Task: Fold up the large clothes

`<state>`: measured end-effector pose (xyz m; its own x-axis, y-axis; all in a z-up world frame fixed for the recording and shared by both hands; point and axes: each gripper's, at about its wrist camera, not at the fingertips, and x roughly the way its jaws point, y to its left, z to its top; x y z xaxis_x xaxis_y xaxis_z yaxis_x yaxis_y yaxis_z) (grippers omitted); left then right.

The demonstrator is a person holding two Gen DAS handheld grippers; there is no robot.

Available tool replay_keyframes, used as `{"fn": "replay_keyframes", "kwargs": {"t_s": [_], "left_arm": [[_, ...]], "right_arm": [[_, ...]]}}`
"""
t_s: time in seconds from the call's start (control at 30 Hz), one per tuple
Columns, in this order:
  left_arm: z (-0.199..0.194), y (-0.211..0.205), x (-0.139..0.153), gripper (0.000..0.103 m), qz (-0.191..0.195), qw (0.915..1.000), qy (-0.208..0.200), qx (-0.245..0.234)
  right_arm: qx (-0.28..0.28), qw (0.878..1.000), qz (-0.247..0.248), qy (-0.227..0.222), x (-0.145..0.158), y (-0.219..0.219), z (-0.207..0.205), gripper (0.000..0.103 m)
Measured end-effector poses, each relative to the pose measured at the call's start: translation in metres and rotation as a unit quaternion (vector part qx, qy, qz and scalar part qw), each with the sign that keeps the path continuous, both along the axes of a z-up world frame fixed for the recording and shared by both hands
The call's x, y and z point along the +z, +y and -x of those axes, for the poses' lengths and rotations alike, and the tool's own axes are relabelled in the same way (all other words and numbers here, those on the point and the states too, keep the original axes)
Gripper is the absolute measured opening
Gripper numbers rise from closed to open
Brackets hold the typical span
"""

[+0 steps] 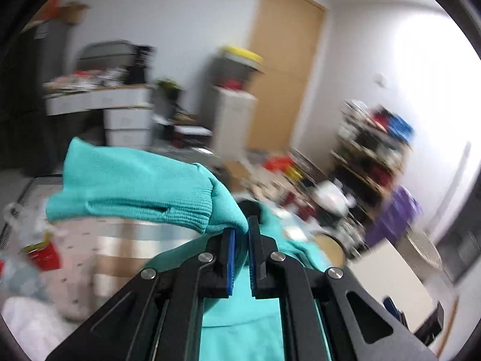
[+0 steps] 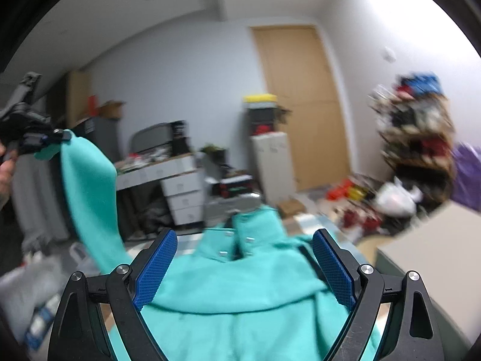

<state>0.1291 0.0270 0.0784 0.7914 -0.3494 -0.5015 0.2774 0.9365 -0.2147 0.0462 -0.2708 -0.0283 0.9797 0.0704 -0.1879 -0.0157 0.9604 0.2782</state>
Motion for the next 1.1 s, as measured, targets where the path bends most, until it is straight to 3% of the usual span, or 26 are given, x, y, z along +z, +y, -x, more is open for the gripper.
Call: {"fn": "replay_keyframes", "kwargs": {"t_s": [0.03,0.17,0.27,0.37,0.4,0.47,0.5,0.57,0.63,0.67,0.7,0.73,0.87,1.03,1.1], "left_arm": [[-0.013,-0.023,-0.018,0.003,0.001,0.9993,0.017,-0.033],[-0.046,-0.073,-0.089,0.003,0.023,0.9926,0.076,-0.092],[-0.06,-0.097,-0.146,0.003,0.045,0.9839,0.129,-0.115],[-0.065,-0.103,-0.202,0.003,0.049,0.9701,0.2,-0.129],[-0.066,-0.097,-0.222,0.004,0.064,0.9614,0.229,-0.139],[-0.061,-0.086,-0.243,0.011,0.084,0.9497,0.266,-0.142],[-0.054,-0.075,-0.25,0.012,0.093,0.9485,0.266,-0.145],[-0.035,-0.061,-0.246,0.014,0.09,0.9531,0.246,-0.151],[-0.014,-0.038,-0.233,0.035,0.099,0.9579,0.228,-0.144],[-0.009,-0.025,-0.224,0.052,0.109,0.96,0.219,-0.136],[0.0,-0.018,-0.218,0.063,0.119,0.9629,0.208,-0.125],[0.017,-0.003,-0.211,0.067,0.132,0.9658,0.192,-0.113],[0.053,0.03,-0.2,0.069,0.12,0.9767,0.176,-0.027],[0.072,0.056,-0.213,0.069,0.12,0.9756,0.176,0.053],[0.069,0.067,-0.223,0.069,0.138,0.9694,0.194,0.06]], "right_arm": [[-0.024,1.0,-0.01,0.004,-0.002,-0.011,-0.003,0.092],[-0.11,0.994,-0.009,0.011,-0.008,-0.046,-0.013,0.092],[-0.124,0.987,-0.08,0.059,-0.027,-0.08,-0.028,0.092],[-0.137,0.973,-0.144,0.115,-0.052,-0.11,-0.048,0.092],[-0.14,0.969,-0.159,0.13,-0.059,-0.117,-0.052,0.09],[-0.128,0.965,-0.179,0.144,-0.068,-0.125,-0.06,0.088],[-0.121,0.963,-0.186,0.153,-0.072,-0.126,-0.063,0.088],[-0.1,0.96,-0.2,0.168,-0.079,-0.124,-0.065,0.088],[-0.062,0.96,-0.202,0.182,-0.082,-0.115,-0.073,0.088],[-0.046,0.961,-0.199,0.187,-0.083,-0.111,-0.077,0.088],[-0.02,0.96,-0.198,0.195,-0.085,-0.102,-0.083,0.089],[0.005,0.958,-0.199,0.205,-0.089,-0.094,-0.087,0.089],[0.059,0.951,-0.203,0.224,-0.094,-0.068,-0.098,0.089],[0.085,0.946,-0.184,0.251,-0.075,-0.035,-0.134,0.089],[0.088,0.938,-0.145,0.302,-0.066,-0.011,-0.17,0.089]]}}
